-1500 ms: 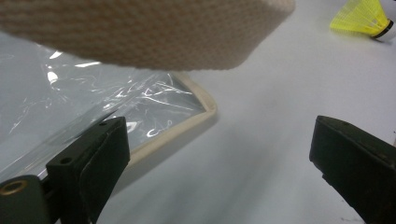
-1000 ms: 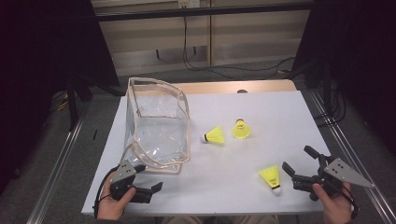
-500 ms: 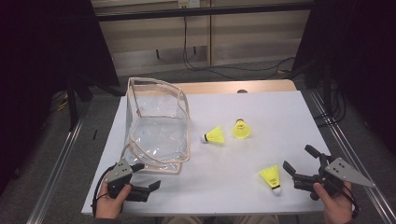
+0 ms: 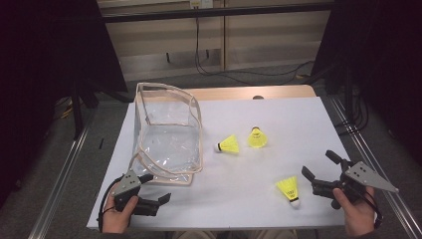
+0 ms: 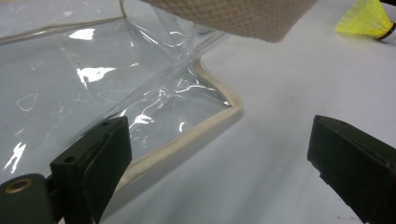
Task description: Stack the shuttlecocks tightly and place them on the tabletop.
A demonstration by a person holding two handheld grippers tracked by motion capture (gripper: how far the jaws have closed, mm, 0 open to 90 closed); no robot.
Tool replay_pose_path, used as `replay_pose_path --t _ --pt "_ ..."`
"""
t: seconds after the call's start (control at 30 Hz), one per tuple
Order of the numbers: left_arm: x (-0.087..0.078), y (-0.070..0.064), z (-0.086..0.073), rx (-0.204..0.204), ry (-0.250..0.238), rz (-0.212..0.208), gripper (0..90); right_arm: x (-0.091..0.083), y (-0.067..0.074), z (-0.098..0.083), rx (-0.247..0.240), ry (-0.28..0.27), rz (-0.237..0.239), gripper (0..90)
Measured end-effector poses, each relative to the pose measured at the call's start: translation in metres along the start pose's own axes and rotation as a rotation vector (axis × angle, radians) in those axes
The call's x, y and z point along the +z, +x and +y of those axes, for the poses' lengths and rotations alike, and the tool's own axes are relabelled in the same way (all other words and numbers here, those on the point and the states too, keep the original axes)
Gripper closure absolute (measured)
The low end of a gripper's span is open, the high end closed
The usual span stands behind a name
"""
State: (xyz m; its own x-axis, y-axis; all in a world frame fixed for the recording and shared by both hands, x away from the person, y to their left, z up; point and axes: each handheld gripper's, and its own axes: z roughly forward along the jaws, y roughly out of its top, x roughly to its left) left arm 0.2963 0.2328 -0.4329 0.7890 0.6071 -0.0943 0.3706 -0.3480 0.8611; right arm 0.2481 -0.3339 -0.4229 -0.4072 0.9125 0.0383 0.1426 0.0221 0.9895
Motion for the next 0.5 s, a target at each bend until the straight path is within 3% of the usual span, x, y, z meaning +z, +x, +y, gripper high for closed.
replay_pose_path --t 0.5 --pt "0.000 -0.001 0.000 -0.009 -0.010 0.001 5.7 0.019 -0.009 0.018 -0.032 0.046 -0.006 3.0"
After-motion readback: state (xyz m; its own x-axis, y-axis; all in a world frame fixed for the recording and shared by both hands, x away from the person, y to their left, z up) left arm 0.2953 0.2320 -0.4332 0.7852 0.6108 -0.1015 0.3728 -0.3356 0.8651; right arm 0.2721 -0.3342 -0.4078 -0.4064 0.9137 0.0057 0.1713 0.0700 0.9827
